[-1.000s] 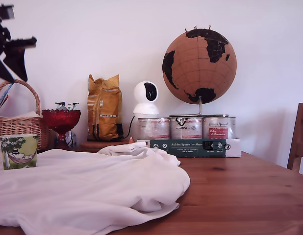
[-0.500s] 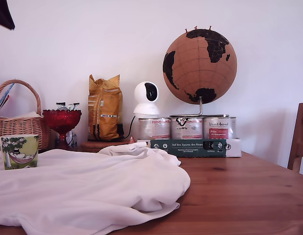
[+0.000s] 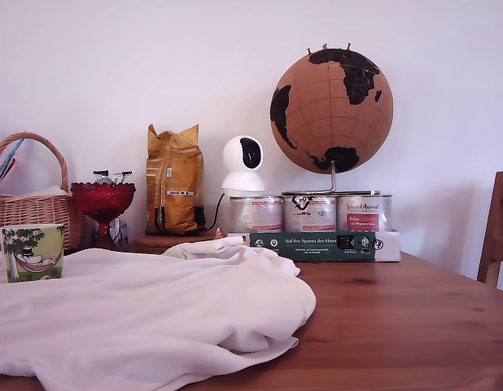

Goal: Pick the blue coffee capsule and place it inside the green coffee cup

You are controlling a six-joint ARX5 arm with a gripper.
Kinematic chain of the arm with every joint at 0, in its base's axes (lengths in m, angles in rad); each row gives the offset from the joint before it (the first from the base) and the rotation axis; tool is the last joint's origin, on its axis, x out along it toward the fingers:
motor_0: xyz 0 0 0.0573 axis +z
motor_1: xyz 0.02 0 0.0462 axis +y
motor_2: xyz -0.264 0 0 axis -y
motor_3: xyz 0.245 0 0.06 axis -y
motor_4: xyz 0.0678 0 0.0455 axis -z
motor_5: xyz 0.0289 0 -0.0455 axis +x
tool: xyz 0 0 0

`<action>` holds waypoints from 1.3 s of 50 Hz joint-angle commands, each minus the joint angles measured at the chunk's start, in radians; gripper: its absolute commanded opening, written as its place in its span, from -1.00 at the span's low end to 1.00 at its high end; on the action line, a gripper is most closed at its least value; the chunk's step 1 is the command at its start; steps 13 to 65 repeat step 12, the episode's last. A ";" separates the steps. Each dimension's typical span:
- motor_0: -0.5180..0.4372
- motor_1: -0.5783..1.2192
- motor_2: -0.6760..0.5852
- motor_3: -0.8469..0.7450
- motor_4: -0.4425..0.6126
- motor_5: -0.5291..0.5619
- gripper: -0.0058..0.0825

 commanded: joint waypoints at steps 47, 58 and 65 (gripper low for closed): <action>-0.003 -0.168 -0.152 0.081 -0.018 -0.030 -0.92; -0.003 -0.168 -0.152 0.081 -0.018 -0.030 -0.92; -0.003 -0.168 -0.152 0.081 -0.018 -0.030 -0.92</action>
